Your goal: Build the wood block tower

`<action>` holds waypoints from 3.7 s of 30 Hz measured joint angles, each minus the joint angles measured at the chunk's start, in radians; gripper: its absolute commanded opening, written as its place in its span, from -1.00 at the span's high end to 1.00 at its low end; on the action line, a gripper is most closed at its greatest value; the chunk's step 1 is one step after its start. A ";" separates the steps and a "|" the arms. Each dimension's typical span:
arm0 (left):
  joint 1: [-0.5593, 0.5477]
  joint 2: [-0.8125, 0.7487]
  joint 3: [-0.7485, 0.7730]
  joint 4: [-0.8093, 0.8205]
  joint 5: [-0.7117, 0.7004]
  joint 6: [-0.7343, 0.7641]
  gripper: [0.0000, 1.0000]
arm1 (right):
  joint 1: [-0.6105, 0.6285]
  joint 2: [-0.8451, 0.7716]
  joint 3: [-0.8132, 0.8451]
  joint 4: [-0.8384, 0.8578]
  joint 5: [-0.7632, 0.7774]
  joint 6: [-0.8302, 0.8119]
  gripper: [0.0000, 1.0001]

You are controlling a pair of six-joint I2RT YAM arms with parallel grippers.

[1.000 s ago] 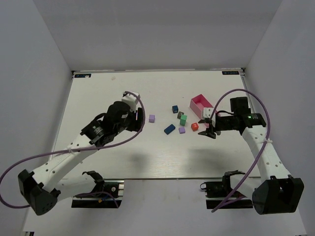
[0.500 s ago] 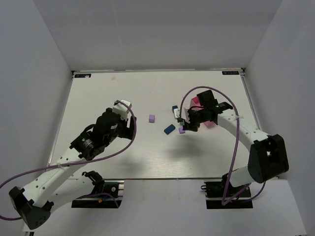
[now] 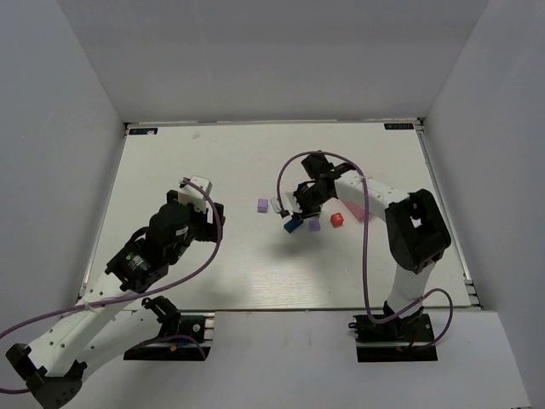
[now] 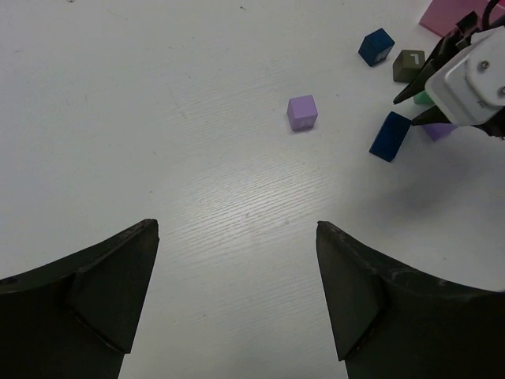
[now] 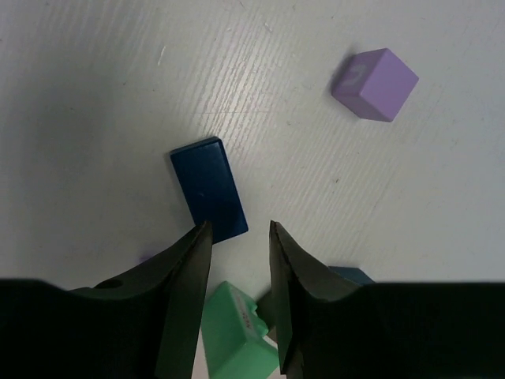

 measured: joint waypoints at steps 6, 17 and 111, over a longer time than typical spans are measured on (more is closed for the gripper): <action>0.000 -0.024 -0.008 0.001 -0.013 0.000 -0.82 | 0.022 0.050 0.036 -0.026 0.034 -0.035 -0.07; 0.010 -0.024 -0.011 0.001 -0.012 0.000 -0.82 | 0.031 0.095 0.134 -0.019 0.076 0.110 0.04; 0.026 -0.010 -0.017 0.002 0.004 0.000 -0.84 | -0.064 0.383 0.534 -0.249 0.101 0.183 0.66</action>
